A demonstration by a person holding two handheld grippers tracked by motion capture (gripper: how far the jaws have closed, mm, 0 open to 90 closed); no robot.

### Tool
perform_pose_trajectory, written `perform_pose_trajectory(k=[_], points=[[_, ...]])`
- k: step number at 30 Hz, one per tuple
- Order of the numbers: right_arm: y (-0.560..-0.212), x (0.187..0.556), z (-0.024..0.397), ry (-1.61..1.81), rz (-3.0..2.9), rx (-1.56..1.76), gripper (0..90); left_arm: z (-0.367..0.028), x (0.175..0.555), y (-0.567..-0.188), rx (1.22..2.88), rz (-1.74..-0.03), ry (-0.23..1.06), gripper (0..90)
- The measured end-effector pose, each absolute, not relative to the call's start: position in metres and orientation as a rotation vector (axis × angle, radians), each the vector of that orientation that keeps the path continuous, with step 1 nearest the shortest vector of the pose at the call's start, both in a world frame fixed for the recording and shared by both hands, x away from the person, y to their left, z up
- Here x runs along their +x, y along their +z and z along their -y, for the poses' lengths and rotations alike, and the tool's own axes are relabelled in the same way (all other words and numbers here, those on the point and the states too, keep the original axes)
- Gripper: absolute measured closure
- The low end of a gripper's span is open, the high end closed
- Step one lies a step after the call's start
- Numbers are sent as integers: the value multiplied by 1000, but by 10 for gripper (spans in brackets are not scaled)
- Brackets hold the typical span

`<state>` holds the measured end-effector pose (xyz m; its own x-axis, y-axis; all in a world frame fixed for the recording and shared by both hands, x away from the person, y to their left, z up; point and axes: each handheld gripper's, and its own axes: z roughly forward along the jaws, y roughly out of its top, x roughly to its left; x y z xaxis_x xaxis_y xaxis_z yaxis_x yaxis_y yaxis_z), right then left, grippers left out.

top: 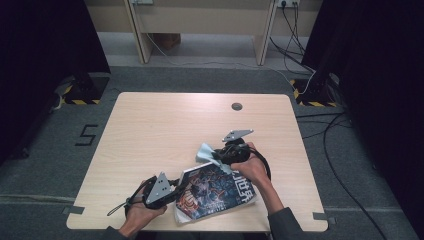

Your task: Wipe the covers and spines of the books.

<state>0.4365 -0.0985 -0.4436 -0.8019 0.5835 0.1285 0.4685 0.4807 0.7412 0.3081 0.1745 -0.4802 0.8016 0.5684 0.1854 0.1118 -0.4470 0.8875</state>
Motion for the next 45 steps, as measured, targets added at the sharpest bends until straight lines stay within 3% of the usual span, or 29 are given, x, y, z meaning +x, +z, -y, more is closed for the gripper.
perform_pose_trajectory(k=[18, 22, 31, 38, 45], points=[[-486, 475, 178, 1027, -2425, 1303, 812, -173, 307, -479, 1979, -500, 575, 794], [-481, 473, 180, 1028, -2411, 1288, 817, -174, 307, -478, 1976, -501, 571, 792], [-422, 456, 193, 1205, -2259, 1180, 819, -174, 307, -479, 1976, -502, 573, 790], [-418, 445, 212, 1154, -2225, 1200, 819, -174, 307, -478, 1979, -503, 579, 789], [-426, 427, 264, 1066, -2148, 1327, 818, -175, 308, -478, 1976, -516, 583, 787]])
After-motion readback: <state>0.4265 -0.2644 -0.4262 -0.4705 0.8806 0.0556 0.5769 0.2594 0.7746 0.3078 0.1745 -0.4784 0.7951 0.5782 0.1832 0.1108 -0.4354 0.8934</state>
